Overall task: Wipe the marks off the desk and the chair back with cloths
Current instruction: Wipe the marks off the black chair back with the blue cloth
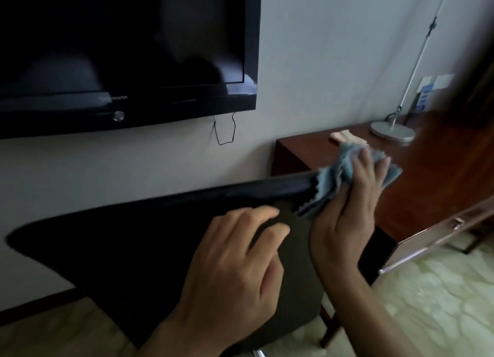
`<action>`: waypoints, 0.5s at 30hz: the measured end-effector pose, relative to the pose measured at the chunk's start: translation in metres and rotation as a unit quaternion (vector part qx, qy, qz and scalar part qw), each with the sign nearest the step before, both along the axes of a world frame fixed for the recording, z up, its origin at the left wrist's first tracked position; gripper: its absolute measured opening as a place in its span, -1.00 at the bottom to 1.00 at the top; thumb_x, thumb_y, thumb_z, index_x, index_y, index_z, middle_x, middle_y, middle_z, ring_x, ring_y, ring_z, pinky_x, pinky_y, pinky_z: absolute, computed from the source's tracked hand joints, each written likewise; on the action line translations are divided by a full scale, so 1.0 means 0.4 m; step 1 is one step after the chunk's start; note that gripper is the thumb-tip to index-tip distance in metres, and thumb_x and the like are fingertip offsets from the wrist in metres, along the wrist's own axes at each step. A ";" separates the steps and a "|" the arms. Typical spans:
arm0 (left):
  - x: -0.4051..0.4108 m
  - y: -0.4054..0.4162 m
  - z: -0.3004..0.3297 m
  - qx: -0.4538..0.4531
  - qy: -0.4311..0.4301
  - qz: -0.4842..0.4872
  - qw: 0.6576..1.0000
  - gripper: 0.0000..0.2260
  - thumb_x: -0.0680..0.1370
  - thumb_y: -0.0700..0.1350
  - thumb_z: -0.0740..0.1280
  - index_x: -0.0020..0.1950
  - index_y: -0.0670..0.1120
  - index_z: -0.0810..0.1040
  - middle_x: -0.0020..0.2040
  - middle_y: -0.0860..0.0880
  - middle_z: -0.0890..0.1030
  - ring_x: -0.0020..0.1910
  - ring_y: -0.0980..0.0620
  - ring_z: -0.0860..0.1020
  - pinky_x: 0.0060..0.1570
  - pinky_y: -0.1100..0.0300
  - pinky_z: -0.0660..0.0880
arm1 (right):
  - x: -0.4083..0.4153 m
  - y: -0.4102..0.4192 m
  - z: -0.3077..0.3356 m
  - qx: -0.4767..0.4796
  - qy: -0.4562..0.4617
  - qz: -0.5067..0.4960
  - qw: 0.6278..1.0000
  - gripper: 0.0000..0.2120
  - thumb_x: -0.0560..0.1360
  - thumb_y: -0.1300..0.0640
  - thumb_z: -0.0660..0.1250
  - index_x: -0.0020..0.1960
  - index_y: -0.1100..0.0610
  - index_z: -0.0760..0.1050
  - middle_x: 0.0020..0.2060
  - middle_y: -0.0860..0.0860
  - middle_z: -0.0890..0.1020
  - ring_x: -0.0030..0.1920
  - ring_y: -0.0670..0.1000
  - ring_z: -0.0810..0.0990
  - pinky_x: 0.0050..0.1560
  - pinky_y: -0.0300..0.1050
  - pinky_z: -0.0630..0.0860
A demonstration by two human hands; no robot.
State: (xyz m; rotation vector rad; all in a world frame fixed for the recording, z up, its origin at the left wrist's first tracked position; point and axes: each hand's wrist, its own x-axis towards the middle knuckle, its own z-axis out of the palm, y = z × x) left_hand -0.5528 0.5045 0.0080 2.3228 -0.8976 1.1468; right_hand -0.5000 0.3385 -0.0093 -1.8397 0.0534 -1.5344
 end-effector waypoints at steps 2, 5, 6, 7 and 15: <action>-0.028 0.023 0.038 -0.034 0.045 0.006 0.998 -0.80 0.49 -0.22 0.34 0.06 -0.10 0.67 0.14 -0.08 0.61 0.10 -0.08 0.56 0.10 0.07 0.45 | -0.039 0.051 0.032 -0.051 0.055 0.015 0.997 -0.68 0.62 0.24 0.10 0.35 0.11 0.37 0.43 0.04 0.37 0.55 0.15 0.12 0.44 0.39 0.13; -0.084 0.078 0.060 -0.102 0.092 0.043 0.990 -0.83 0.50 -0.19 0.29 0.00 -0.12 0.66 0.09 -0.06 0.62 0.05 -0.06 0.57 0.10 0.10 0.46 | -0.094 0.183 0.064 -0.179 0.133 0.042 0.974 -0.68 0.56 0.13 0.18 0.30 0.09 0.41 0.36 0.08 0.49 0.52 0.12 0.19 0.49 0.35 -0.03; -0.112 0.111 0.072 -0.126 0.110 0.066 0.984 -0.83 0.50 -0.18 0.28 -0.02 -0.13 0.65 0.08 -0.05 0.63 0.04 -0.06 0.57 0.09 0.10 0.47 | -0.115 0.237 0.080 -0.216 0.157 0.063 0.962 -0.67 0.54 0.08 0.21 0.30 0.08 0.43 0.35 0.07 0.50 0.51 0.12 0.22 0.51 0.32 -0.05; -0.137 0.140 0.078 -0.148 0.133 0.089 0.976 -0.82 0.50 -0.16 0.26 -0.02 -0.13 0.64 0.08 -0.04 0.62 0.04 -0.05 0.57 0.08 0.10 0.48 | -0.128 0.283 0.087 -0.247 0.175 0.089 0.949 -0.65 0.54 0.04 0.22 0.30 0.08 0.47 0.35 0.06 0.51 0.50 0.11 0.25 0.51 0.29 -0.04; -0.366 0.435 0.185 -0.226 0.292 0.246 0.896 -0.69 0.44 -0.07 0.17 0.10 -0.06 0.60 0.08 0.03 0.58 0.10 0.03 0.54 0.14 0.35 0.35 | -0.221 0.596 0.187 -0.355 0.325 0.282 0.830 -0.58 0.51 0.03 0.18 0.32 0.11 0.50 0.34 0.06 0.52 0.48 0.10 0.31 0.52 0.18 -0.04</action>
